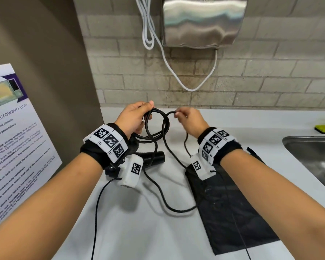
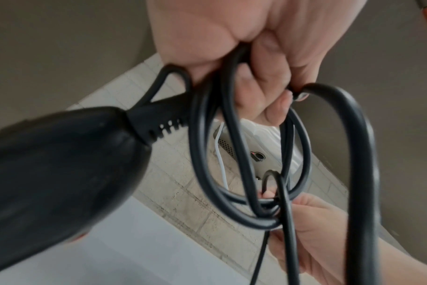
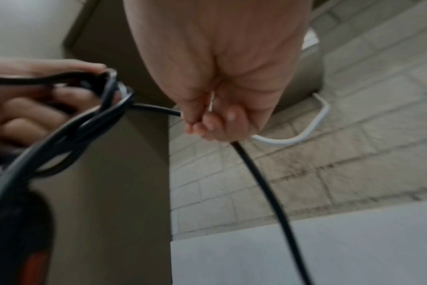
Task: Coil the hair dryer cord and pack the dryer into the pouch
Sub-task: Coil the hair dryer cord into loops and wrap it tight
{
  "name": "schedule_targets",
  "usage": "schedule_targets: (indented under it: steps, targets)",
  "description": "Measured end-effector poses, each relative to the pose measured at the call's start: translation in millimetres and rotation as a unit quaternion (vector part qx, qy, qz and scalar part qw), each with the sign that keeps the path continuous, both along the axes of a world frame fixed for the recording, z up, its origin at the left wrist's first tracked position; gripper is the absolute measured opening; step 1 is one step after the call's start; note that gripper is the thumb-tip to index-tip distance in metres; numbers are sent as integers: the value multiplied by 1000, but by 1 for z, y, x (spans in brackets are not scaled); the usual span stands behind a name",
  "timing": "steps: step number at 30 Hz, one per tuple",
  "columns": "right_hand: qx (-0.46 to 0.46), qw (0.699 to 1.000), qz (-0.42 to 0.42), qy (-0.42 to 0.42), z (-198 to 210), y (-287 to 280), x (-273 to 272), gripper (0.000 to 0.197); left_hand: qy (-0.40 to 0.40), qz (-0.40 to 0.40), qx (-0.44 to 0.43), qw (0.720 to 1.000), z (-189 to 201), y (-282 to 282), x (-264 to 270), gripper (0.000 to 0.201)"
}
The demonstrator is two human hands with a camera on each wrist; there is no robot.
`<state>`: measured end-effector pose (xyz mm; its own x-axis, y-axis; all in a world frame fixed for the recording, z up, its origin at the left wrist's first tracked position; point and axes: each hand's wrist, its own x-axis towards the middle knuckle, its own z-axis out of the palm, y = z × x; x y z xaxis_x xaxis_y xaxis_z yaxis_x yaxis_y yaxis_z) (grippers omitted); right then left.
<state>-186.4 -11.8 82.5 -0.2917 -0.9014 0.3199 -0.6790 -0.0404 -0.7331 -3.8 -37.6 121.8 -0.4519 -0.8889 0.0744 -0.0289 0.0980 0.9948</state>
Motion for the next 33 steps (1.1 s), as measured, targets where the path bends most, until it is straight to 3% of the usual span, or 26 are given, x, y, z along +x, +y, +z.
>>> schedule_targets:
  steps: [6, 10, 14, 16, 19, 22, 25, 28, 30, 33]
  targets:
    - [11, 976, -214, -42, -5, 6, -65, 25, 22, 16, 12, 1000, -1, -6, 8, 22]
    - [72, 961, -265, -16, -32, 30, -98, 24, 38, 21, 16, 999, 0, -7, 11, 23]
    - [165, 952, -250, 57, -35, 38, -87, 28, 21, 2, 7, 1000, -2, 0, 3, 22]
    - [197, 939, -243, 146, -24, 37, -66, 45, 16, -3, 6, 1000, -2, 1, 1, 22]
    - [154, 914, -207, 314, -9, 35, -26, 74, 16, -5, 5, 1000, -1, 0, 0, 22]
    - [69, 903, -81, 416, -4, 28, 8, 74, 17, -7, 4, 1000, 0, -1, 0, 23]
    - [30, 907, 60, 415, -11, 18, 19, 60, 29, -17, 6, 999, -1, -2, 1, 24]
    - [-36, 933, 150, 326, -17, 13, 21, 35, 25, -20, 9, 999, -2, -2, 3, 24]
    - [-91, 933, 143, 316, -18, 7, 17, 31, 32, -25, 15, 999, -3, -2, 5, 24]
    - [-50, 955, 28, 291, -16, 3, -4, 33, 41, -19, 22, 999, -3, -4, 11, 23]
